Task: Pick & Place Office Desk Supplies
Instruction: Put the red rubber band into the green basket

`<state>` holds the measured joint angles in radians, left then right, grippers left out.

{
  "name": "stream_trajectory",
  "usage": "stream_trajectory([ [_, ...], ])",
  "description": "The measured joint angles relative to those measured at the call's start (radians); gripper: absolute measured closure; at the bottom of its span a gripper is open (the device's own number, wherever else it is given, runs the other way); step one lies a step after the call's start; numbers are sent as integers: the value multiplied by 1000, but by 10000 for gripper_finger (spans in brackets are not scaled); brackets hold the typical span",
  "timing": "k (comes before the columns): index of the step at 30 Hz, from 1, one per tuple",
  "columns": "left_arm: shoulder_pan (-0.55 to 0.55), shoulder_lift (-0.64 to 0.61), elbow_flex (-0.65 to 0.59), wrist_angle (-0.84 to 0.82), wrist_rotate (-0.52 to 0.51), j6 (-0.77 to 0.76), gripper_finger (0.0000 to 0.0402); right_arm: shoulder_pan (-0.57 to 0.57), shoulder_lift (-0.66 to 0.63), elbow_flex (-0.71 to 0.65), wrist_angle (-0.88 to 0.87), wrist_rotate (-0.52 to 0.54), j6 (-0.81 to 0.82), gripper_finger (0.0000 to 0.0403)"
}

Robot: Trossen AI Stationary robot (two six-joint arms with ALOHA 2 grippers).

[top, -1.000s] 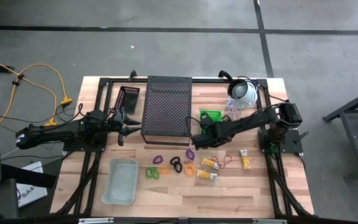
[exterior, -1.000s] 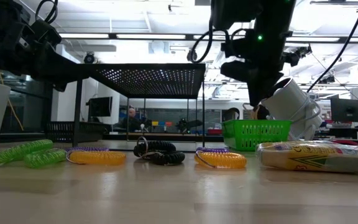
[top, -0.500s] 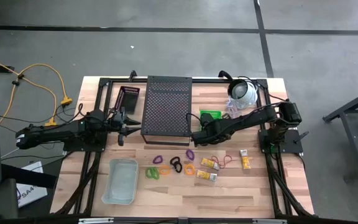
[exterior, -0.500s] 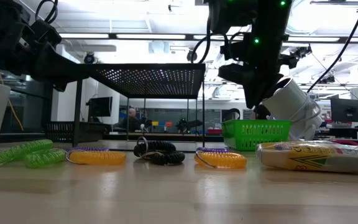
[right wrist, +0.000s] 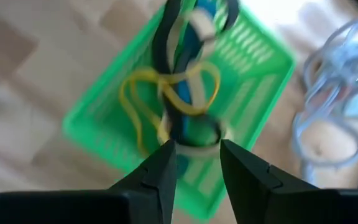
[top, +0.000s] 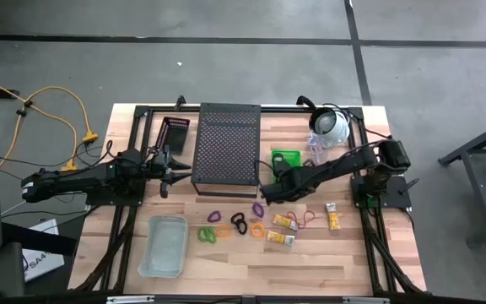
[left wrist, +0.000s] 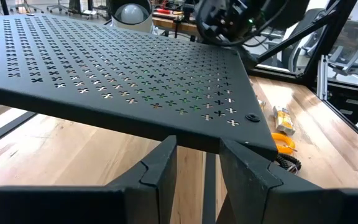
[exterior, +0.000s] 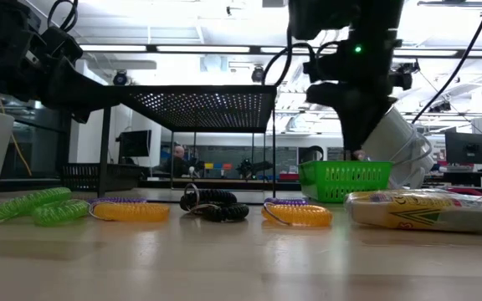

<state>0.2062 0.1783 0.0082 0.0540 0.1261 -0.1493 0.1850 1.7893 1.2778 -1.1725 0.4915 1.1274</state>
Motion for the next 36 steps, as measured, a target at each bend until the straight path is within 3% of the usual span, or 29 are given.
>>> stream_trajectory([
  [12,0,0,0,0,0,0,284,179,0,0,-32,-237,81,293],
  [19,0,0,0,0,0,0,284,265,0,0,-32,-289,7,297],
  [30,0,0,0,0,0,0,284,390,0,0,-3,-274,-251,298],
  [36,0,0,0,0,0,0,284,446,0,-51,80,-230,-277,298],
])
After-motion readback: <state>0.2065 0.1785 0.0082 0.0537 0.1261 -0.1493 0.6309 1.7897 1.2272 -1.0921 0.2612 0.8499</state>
